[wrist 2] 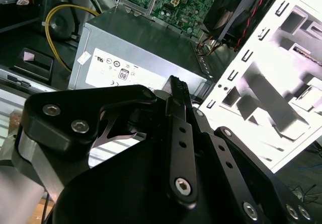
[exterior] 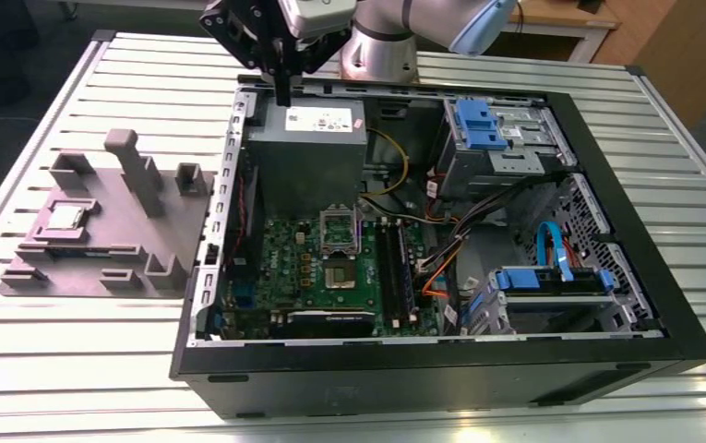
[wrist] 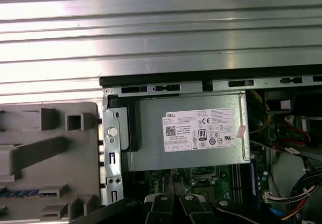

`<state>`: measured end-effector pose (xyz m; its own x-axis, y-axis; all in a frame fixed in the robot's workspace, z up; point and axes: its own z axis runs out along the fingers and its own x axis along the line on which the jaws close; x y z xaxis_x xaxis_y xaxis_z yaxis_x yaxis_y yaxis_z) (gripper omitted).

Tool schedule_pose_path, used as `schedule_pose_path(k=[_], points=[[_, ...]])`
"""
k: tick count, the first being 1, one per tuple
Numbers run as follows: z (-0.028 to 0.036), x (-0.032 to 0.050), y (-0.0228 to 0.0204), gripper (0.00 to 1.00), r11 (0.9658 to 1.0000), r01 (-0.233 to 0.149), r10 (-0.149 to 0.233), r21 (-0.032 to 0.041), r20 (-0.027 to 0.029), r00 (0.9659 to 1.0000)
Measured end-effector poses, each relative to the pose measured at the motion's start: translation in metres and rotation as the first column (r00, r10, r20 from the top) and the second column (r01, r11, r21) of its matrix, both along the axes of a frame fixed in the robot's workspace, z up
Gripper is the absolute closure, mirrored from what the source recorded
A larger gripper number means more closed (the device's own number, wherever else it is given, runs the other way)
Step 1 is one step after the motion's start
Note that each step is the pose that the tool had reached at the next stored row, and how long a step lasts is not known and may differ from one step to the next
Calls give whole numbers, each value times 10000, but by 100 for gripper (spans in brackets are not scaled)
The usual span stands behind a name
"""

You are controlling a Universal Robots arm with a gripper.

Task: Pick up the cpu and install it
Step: 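Reach for the cpu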

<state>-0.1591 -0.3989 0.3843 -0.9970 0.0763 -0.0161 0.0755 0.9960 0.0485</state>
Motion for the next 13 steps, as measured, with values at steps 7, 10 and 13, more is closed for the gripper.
schedule_pose_path(k=[7, 10, 13], points=[[-6, -7, 0, 89, 10000, 0, 0, 1, -12, 10000], [-7, -8, 0, 89, 10000, 0, 0, 0, -18, 10000], [-20, -16, 0, 89, 10000, 0, 0, 1, -49, 10000]])
